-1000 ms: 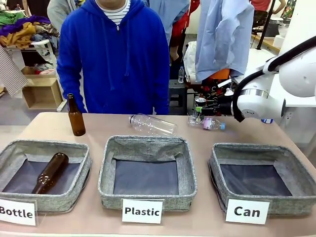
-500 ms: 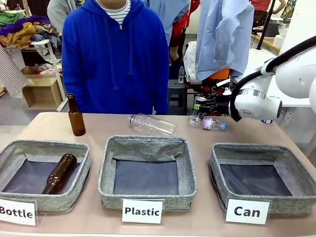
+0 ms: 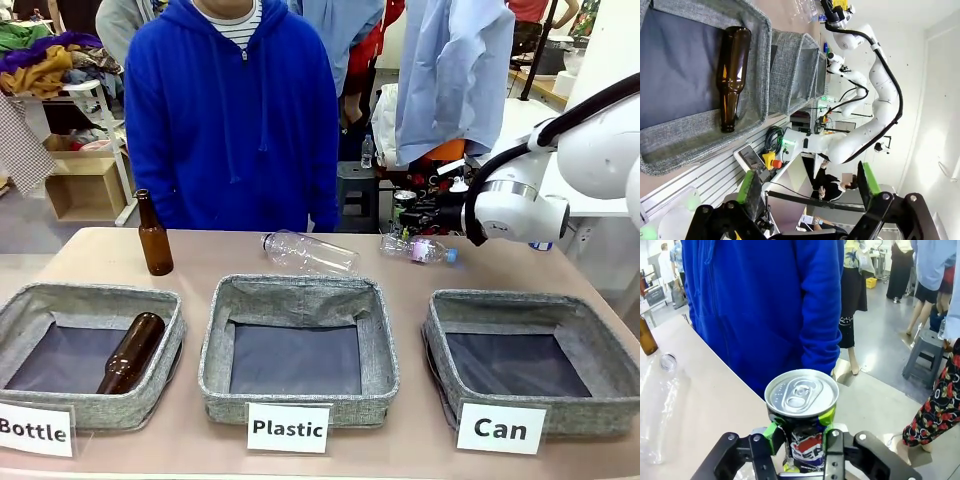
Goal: Sort the can waste into the basket.
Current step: Pick up the can waste from the table and place it in the right Fabric basket.
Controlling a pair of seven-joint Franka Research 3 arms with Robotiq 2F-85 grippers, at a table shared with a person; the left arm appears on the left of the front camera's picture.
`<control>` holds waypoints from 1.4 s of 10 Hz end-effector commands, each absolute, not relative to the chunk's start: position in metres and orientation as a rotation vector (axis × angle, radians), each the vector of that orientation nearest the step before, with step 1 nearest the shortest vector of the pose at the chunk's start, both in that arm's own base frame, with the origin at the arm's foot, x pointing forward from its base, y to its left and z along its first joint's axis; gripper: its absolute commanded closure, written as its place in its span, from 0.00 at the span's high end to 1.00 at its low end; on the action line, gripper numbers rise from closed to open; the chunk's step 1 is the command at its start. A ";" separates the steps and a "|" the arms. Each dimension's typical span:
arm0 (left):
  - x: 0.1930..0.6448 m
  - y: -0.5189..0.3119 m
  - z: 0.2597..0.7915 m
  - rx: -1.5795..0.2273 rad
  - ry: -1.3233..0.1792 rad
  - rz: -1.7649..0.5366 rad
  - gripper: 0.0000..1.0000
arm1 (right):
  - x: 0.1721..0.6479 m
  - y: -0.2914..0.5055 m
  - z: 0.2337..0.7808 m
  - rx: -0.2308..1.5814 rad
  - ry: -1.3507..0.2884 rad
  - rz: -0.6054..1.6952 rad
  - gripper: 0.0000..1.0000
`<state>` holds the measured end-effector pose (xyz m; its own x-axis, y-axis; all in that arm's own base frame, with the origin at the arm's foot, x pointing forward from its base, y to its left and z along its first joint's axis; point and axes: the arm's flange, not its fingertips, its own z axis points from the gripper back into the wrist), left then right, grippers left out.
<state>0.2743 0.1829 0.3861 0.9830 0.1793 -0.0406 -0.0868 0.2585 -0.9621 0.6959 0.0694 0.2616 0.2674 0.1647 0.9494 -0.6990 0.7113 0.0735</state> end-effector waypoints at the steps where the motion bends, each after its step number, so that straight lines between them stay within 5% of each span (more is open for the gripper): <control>1: 0.275 0.183 0.389 -1.313 -0.082 0.183 1.00 | 0.673 0.070 0.297 0.548 -1.243 0.641 0.00; 4: 0.275 0.183 0.389 -1.313 -0.082 0.183 1.00 | 0.607 0.060 0.391 0.579 -1.239 0.793 0.00; 6: 0.275 0.183 0.389 -1.313 -0.082 0.183 1.00 | 0.551 0.051 0.434 0.659 -0.980 0.843 0.00; 7: 0.275 0.183 0.389 -1.313 -0.082 0.183 1.00 | 0.520 0.045 0.449 0.664 -0.864 0.949 0.14; 8: 0.275 0.183 0.389 -1.313 -0.082 0.183 1.00 | 0.487 0.036 0.464 0.628 -0.786 1.020 0.14; 11: 0.275 0.183 0.389 -1.313 -0.082 0.183 1.00 | 0.415 0.011 0.475 0.685 -0.433 1.146 0.14; 14: 0.275 0.183 0.389 -1.313 -0.082 0.183 1.00 | 0.401 -0.004 0.467 0.557 -0.374 1.158 0.14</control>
